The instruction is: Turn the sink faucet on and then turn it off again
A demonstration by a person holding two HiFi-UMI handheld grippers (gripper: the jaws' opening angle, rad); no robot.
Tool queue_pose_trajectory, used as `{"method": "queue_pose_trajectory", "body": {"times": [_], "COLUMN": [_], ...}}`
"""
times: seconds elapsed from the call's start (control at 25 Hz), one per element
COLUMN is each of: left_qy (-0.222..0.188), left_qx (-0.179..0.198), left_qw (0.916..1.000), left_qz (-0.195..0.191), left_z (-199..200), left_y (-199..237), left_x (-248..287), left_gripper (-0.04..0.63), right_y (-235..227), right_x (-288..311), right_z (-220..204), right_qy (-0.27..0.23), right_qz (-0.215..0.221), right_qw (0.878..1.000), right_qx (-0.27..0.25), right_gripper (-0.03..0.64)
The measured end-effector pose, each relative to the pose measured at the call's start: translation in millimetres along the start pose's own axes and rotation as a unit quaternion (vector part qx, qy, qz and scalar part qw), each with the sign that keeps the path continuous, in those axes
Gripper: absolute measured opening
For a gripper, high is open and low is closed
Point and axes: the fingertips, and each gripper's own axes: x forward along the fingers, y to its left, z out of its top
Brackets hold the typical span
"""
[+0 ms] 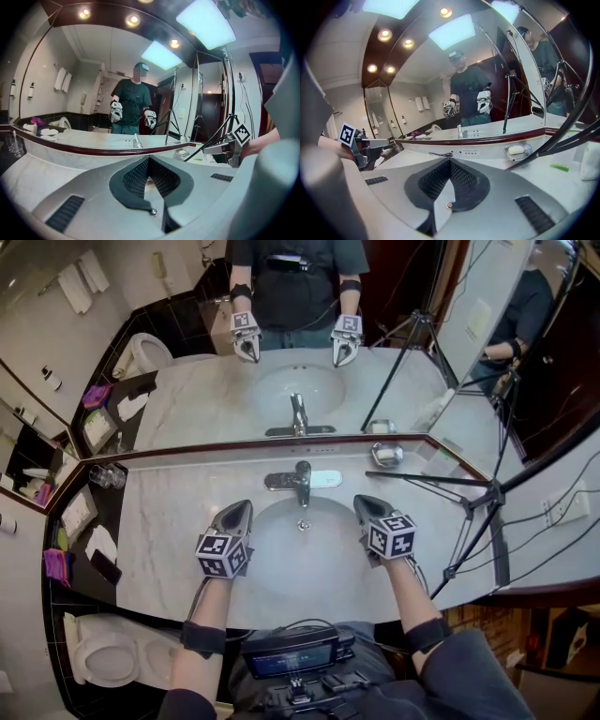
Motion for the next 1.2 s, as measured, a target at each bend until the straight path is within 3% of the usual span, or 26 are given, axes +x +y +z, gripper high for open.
{"method": "queue_pose_trajectory", "body": {"times": [0.44, 0.68, 0.8, 0.96, 1.2], "left_qy": [0.003, 0.007, 0.009, 0.011, 0.011], "left_qx": [-0.001, -0.001, -0.001, -0.001, -0.004], "left_qw": [1.0, 0.9999, 0.9999, 0.9998, 0.9997], "left_qz": [0.004, 0.008, 0.01, 0.015, 0.021], "left_z": [-2.3, -3.8, -4.5, -5.9, -3.8], "left_y": [0.2, 2.6, 2.9, 6.8, 14.8], "left_x": [1.0, 4.4, 5.9, 6.1, 7.8], "left_gripper": [0.0, 0.0, 0.0, 0.0, 0.0], "right_y": [-1.8, -2.6, -1.2, 15.8, 38.9], "right_x": [8.1, 27.4, 42.1, 64.5, 108.2], "right_z": [-3.8, 0.7, 3.8, 14.7, -5.7], "right_qy": [0.003, 0.01, 0.02, 0.035, 0.079], "right_qz": [-0.001, -0.011, -0.013, -0.008, 0.027], "right_qw": [1.0, 0.995, 0.987, 0.966, 0.901], "right_qx": [-0.026, -0.102, -0.159, -0.255, -0.426], "right_gripper": [0.02, 0.025, 0.075, 0.153, 0.205]}}
